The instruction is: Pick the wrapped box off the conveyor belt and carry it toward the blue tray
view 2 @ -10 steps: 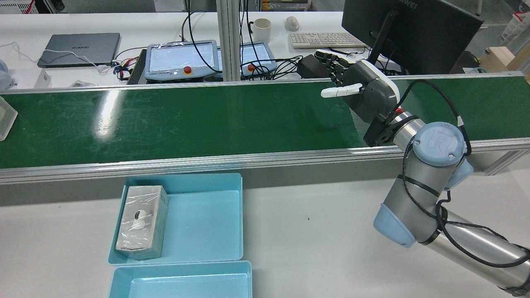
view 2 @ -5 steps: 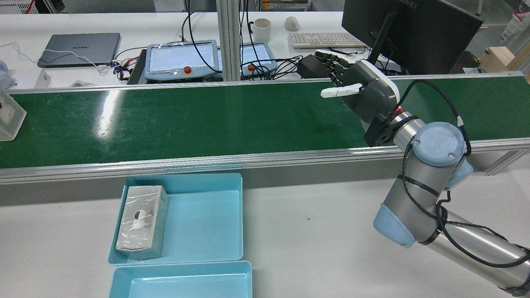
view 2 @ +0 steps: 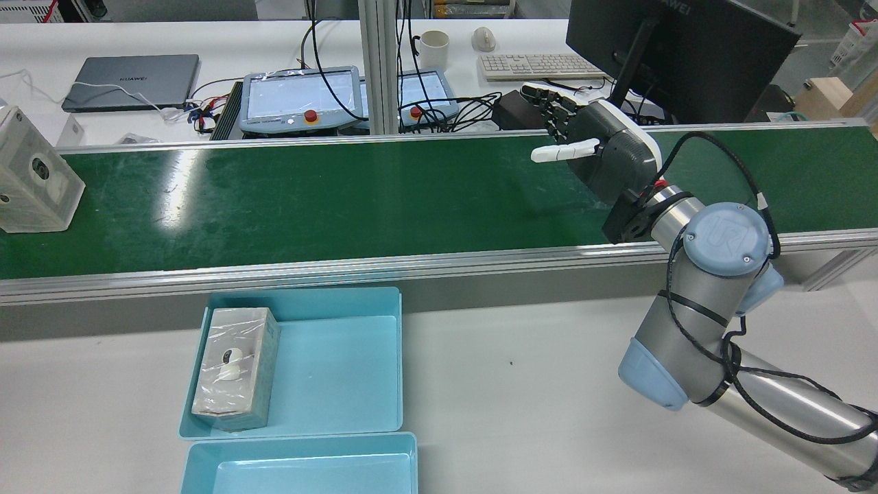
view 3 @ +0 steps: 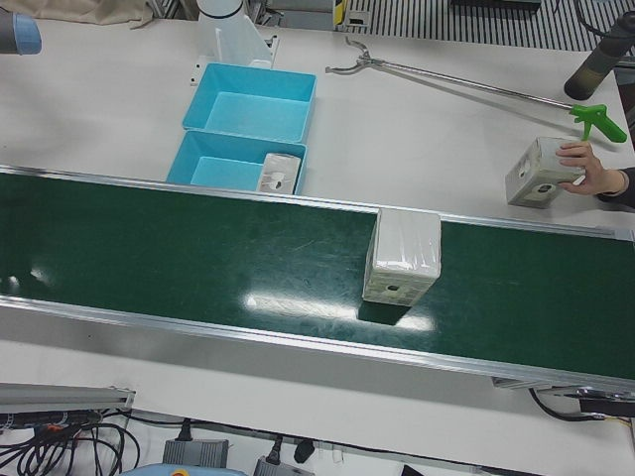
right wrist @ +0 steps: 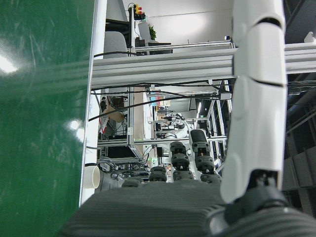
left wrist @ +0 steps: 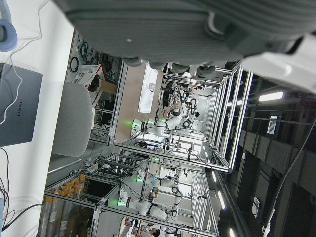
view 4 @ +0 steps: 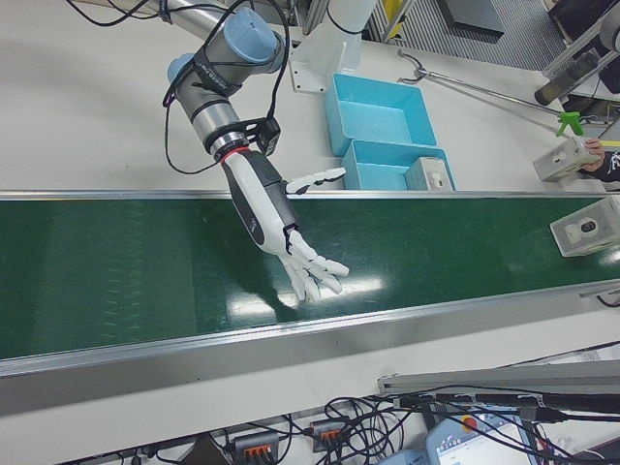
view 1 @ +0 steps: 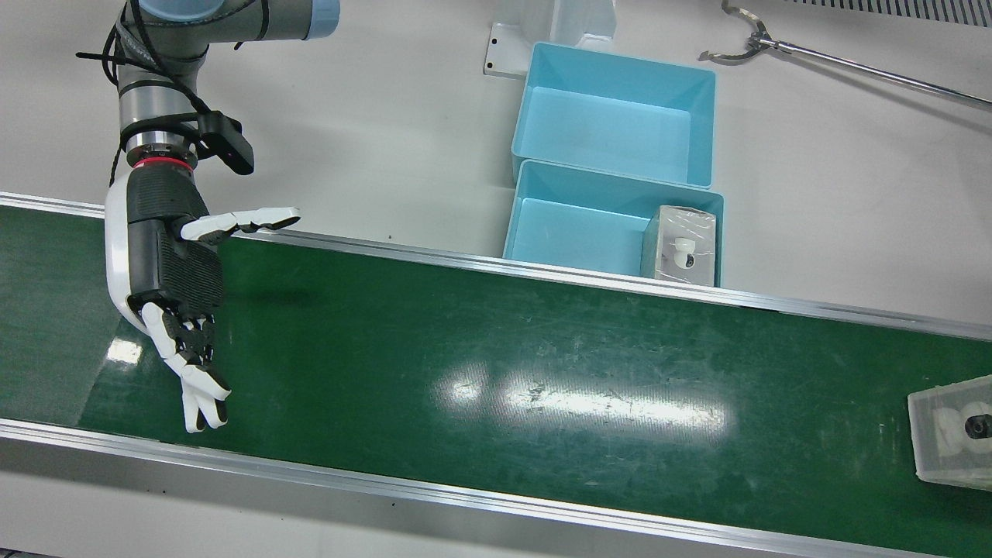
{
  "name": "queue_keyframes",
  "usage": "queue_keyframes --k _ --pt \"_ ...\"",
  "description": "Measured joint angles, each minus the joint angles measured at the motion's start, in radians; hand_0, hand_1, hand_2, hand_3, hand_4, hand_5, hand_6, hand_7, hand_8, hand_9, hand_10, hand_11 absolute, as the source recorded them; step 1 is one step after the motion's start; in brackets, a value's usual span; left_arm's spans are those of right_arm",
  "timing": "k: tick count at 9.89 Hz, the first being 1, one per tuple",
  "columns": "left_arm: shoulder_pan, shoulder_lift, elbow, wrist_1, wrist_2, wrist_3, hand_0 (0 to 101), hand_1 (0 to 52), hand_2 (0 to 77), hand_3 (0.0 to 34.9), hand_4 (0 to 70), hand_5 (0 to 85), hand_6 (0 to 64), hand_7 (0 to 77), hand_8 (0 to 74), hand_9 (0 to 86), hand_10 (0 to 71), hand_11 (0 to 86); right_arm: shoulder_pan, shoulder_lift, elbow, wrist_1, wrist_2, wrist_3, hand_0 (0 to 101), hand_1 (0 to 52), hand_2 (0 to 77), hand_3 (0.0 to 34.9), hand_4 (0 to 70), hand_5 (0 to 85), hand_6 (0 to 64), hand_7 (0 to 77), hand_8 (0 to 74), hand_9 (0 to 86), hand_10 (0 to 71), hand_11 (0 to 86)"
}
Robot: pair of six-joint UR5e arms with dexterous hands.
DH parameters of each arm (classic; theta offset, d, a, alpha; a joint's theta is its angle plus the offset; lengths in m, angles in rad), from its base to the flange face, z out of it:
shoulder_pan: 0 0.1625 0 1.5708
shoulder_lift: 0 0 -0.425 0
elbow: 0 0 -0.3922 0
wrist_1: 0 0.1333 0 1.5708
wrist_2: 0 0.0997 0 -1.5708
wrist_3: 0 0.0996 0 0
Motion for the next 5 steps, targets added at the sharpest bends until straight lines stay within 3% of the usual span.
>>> queue_keyframes --k 5 --pt "0.000 0.000 0.000 0.000 0.000 0.000 0 0.0 1.1 0.0 0.0 1.1 0.5 0.5 0.5 0.5 0.5 0.5 -0.001 0.000 0.000 0.000 0.000 0.000 48 14.7 8.7 0.0 10.9 16.9 3.8 3.3 1.1 4.9 0.0 0.5"
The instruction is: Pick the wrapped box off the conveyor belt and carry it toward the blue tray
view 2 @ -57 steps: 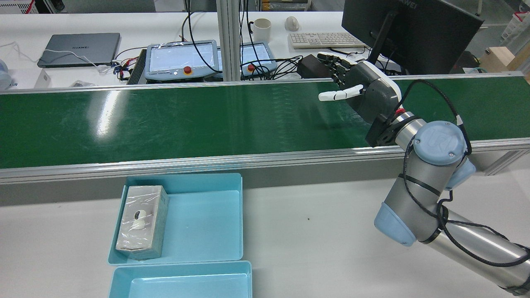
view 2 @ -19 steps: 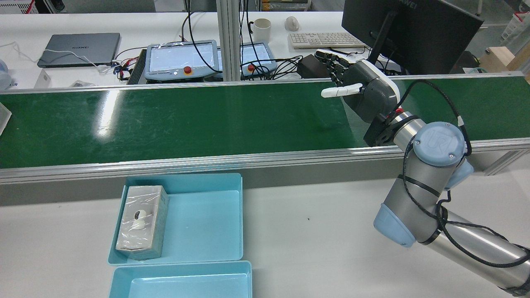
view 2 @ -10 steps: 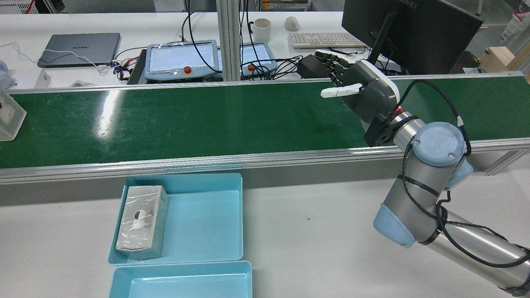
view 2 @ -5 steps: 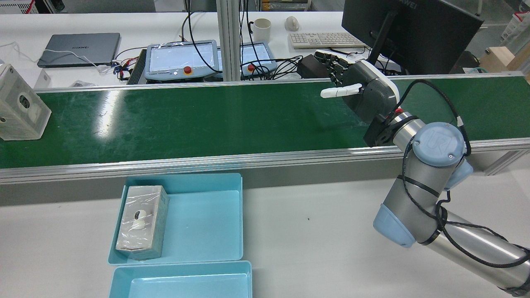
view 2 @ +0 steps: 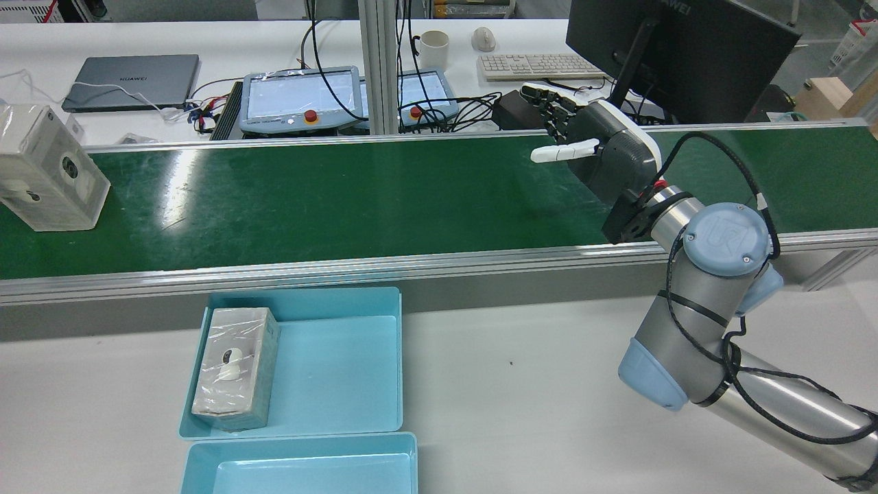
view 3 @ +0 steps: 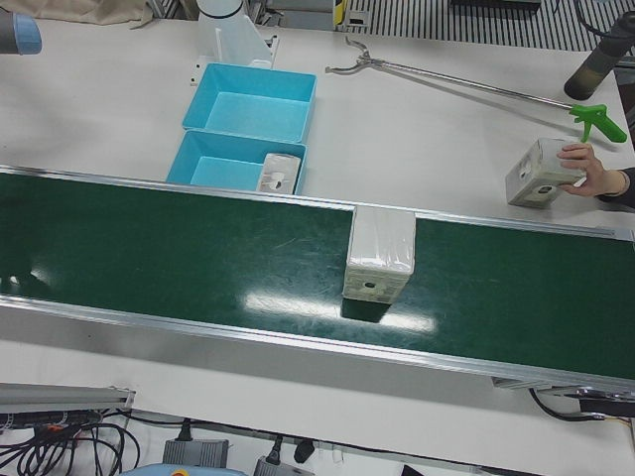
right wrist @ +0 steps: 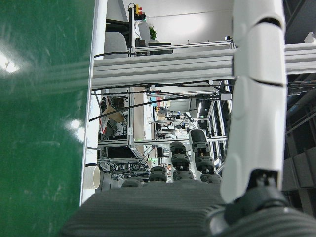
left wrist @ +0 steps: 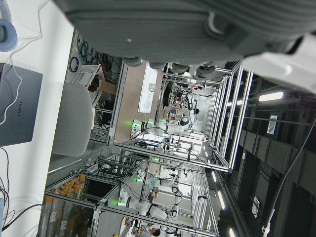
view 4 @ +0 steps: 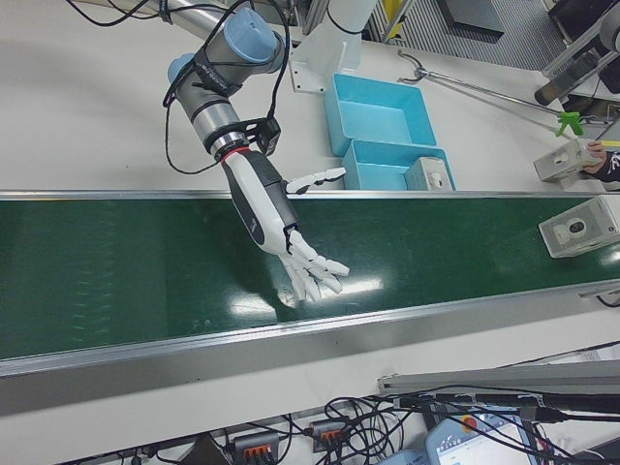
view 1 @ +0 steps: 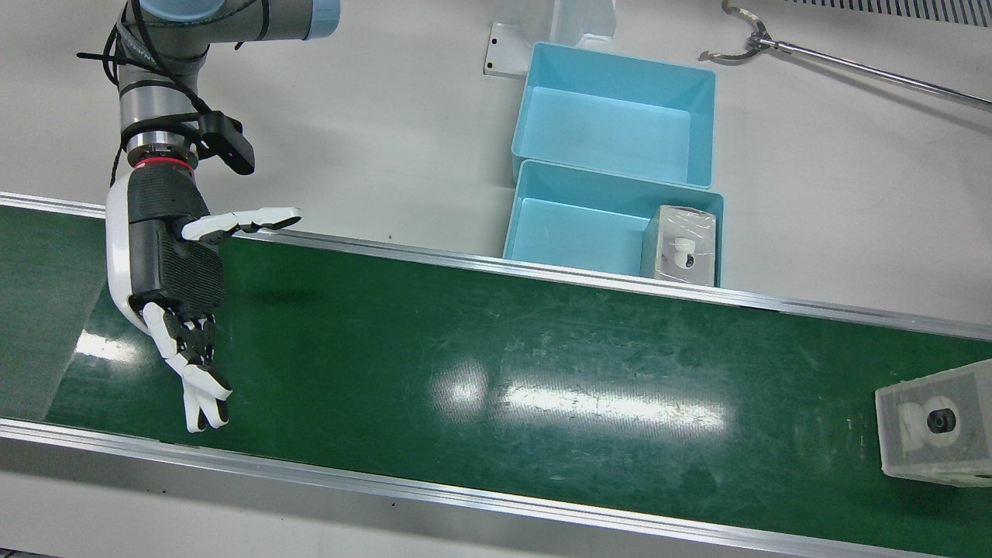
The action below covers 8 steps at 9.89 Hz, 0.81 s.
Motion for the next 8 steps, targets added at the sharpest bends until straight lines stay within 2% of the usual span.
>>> queue_keyframes --k 8 --pt "0.000 0.000 0.000 0.000 0.000 0.000 0 0.0 0.5 0.0 0.0 1.1 0.5 0.5 0.5 0.0 0.5 0.5 -0.003 0.000 0.000 0.000 0.002 0.001 48 14.7 8.7 0.0 9.8 16.9 3.8 3.3 1.1 4.4 0.0 0.5"
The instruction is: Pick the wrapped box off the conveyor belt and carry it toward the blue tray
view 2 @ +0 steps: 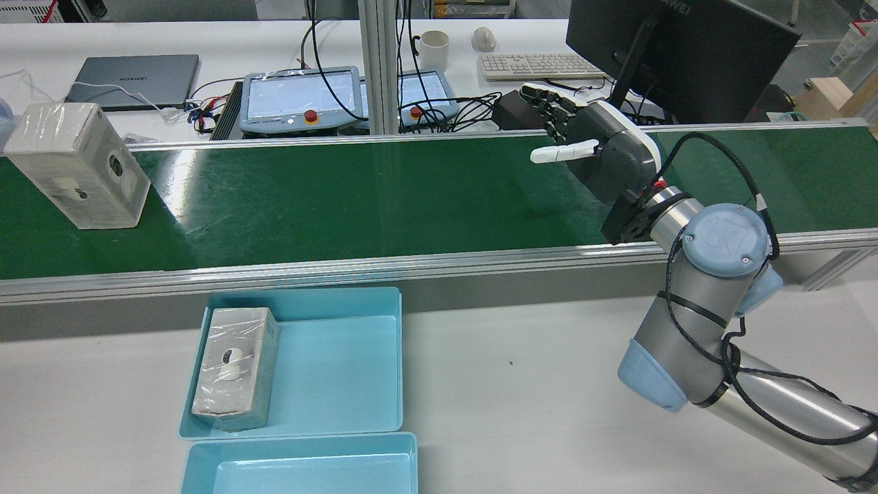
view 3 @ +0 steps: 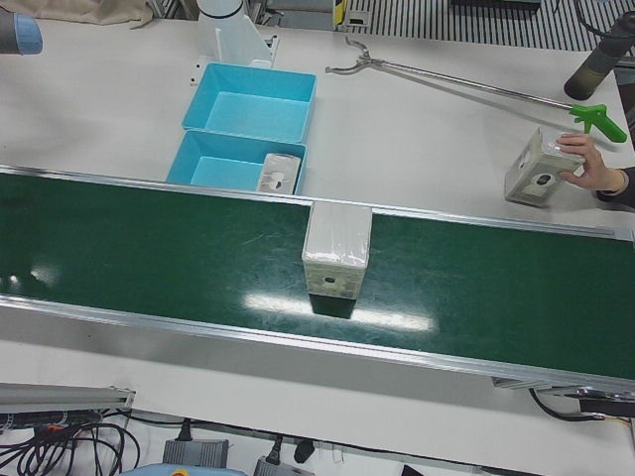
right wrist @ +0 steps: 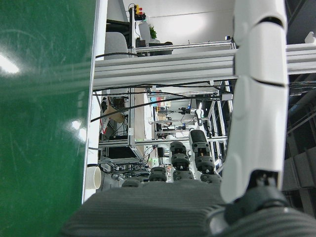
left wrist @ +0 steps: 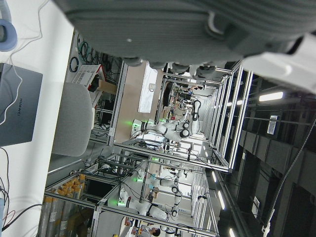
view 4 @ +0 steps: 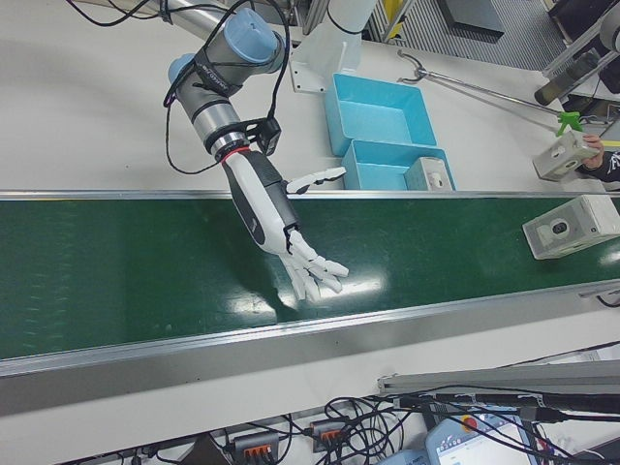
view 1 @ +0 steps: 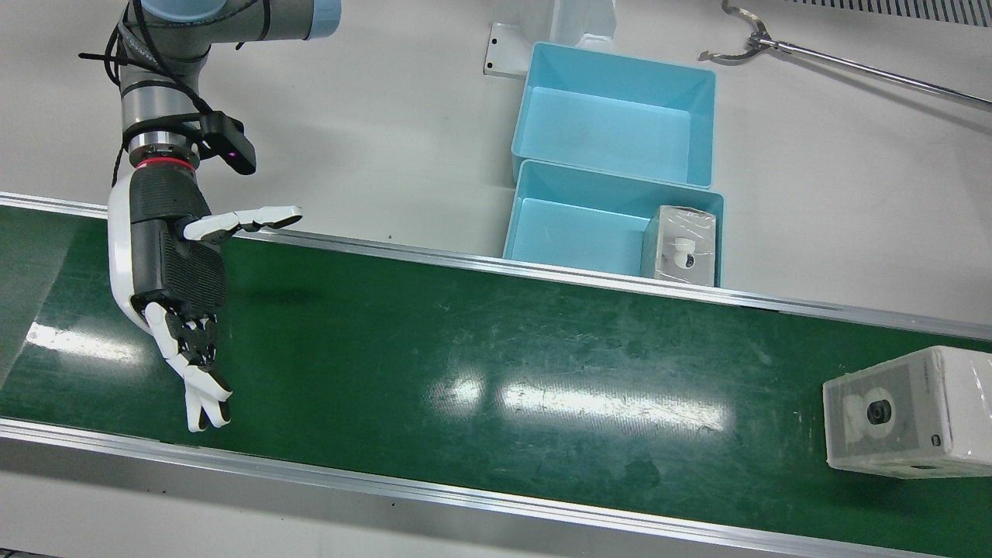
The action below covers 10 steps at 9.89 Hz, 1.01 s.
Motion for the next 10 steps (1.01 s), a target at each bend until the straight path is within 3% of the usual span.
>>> queue_keyframes --k 2,3,5,10 --pt "0.000 0.000 0.000 0.000 0.000 0.000 0 0.0 1.1 0.0 0.0 1.1 0.5 0.5 0.5 0.5 0.0 0.5 -0.002 0.000 -0.002 0.015 -0.002 -0.002 48 13.6 8.7 0.0 10.9 16.9 3.8 3.3 1.1 4.4 0.0 0.5" --pt "0.000 0.000 0.000 0.000 0.000 0.000 0 0.0 1.1 0.0 0.0 1.1 0.5 0.5 0.5 0.5 0.0 0.5 -0.003 -0.001 -0.007 0.038 -0.004 -0.004 48 16.4 10.4 0.0 10.9 16.9 4.4 4.9 1.6 4.4 0.0 0.5" --pt "0.000 0.000 0.000 0.000 0.000 0.000 0 0.0 0.5 0.0 0.0 1.1 0.5 0.5 0.5 0.0 0.0 0.5 -0.003 -0.003 -0.019 0.069 -0.012 -0.005 48 16.4 10.4 0.0 12.0 17.5 4.4 4.9 1.6 4.9 0.0 0.5" --pt "0.000 0.000 0.000 0.000 0.000 0.000 0 0.0 0.5 0.0 0.0 1.1 0.5 0.5 0.5 0.0 0.5 0.5 -0.003 -0.004 -0.035 0.076 -0.024 -0.002 48 15.8 10.9 0.0 13.1 18.5 6.0 4.9 2.2 5.4 0.0 0.5"
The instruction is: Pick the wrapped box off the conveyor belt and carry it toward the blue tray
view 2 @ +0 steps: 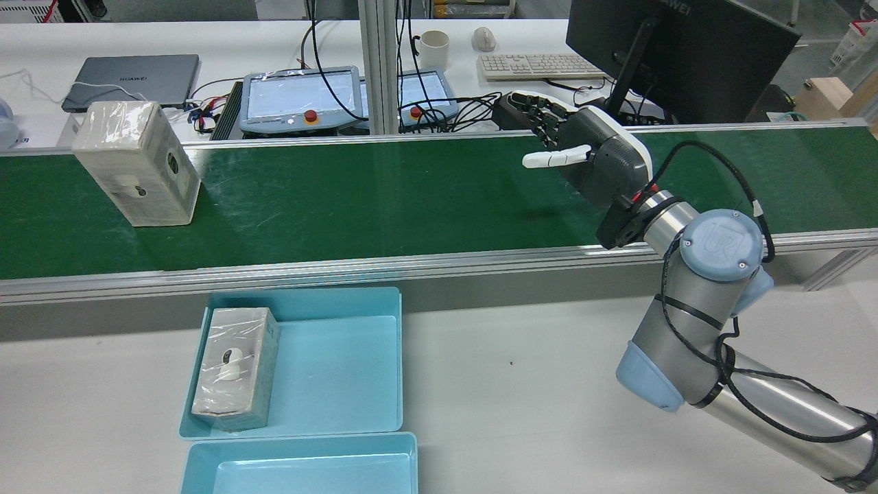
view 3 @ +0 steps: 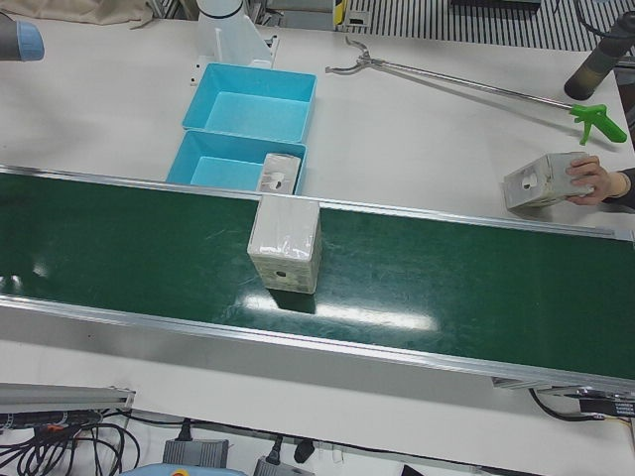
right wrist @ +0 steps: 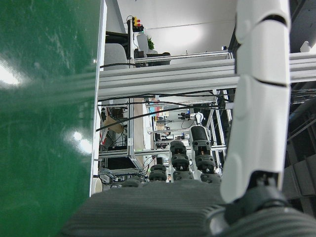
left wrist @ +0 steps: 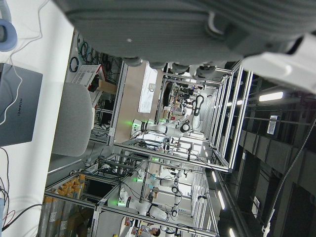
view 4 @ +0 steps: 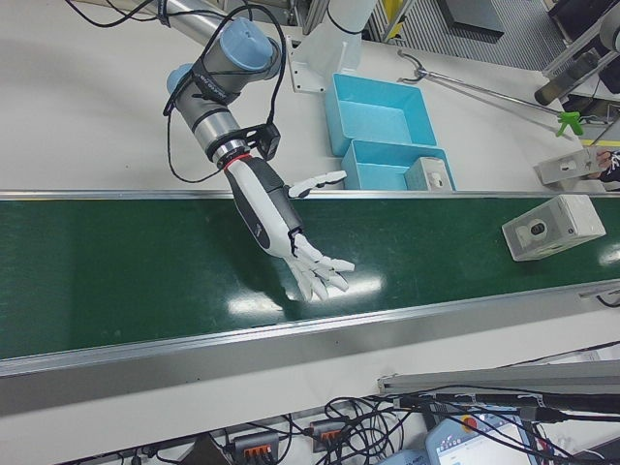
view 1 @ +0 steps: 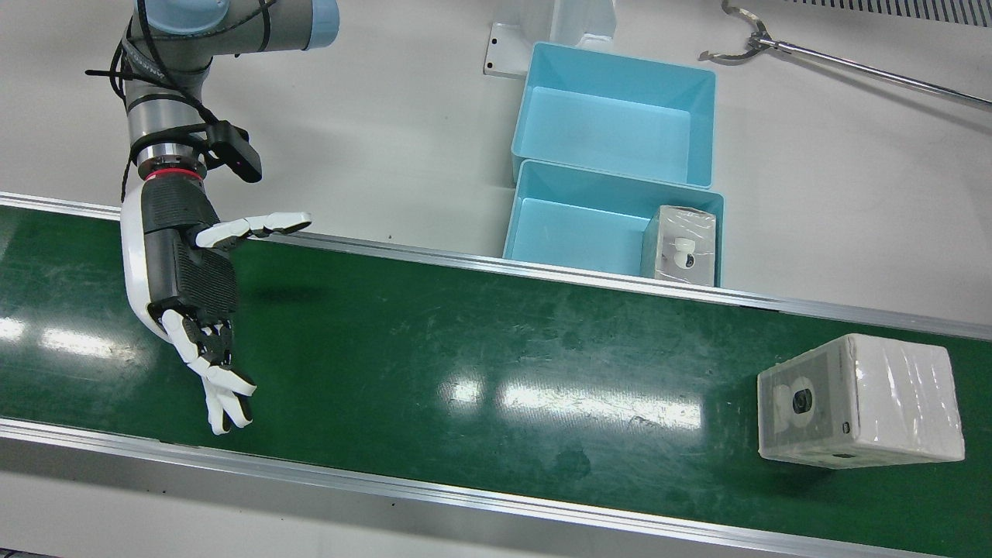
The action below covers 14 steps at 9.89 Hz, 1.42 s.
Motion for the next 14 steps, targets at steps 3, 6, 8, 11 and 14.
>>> queue_keyframes --k 3,6,8,11,14 --pt "0.000 0.000 0.000 0.000 0.000 0.000 0 0.0 0.5 0.0 0.0 1.1 0.5 0.5 0.5 0.5 0.5 0.5 0.005 -0.001 -0.004 -0.006 -0.001 0.001 48 15.3 8.7 0.0 12.5 20.2 4.4 4.4 2.2 5.4 0.0 0.5" --pt "0.000 0.000 0.000 0.000 0.000 0.000 0 0.0 1.1 0.0 0.0 1.1 0.5 0.5 0.5 0.5 0.5 0.5 0.007 0.000 -0.004 -0.006 0.000 0.001 48 15.3 9.8 0.0 12.5 19.6 4.4 4.4 2.2 3.8 0.0 0.5" --pt "0.000 0.000 0.000 0.000 0.000 0.000 0 0.0 0.5 0.0 0.0 1.1 0.5 0.5 0.5 0.0 0.5 0.5 0.008 0.000 -0.004 -0.006 0.000 0.002 48 15.3 9.8 0.0 12.5 19.6 4.4 4.4 2.2 4.4 0.0 0.5" --pt "0.000 0.000 0.000 0.000 0.000 0.000 0 0.0 0.5 0.0 0.0 1.1 0.5 0.5 0.5 0.0 0.0 0.5 0.008 0.000 -0.004 -0.006 0.000 0.002 48 15.3 9.8 0.1 12.5 19.6 4.4 4.4 2.2 4.4 0.0 0.5" --pt "0.000 0.000 0.000 0.000 0.000 0.000 0 0.0 1.1 0.0 0.0 1.1 0.5 0.5 0.5 0.0 0.5 0.5 0.008 -0.003 -0.004 -0.006 0.000 0.004 48 15.3 9.8 0.1 12.5 19.6 4.4 4.4 2.2 3.8 0.0 0.5"
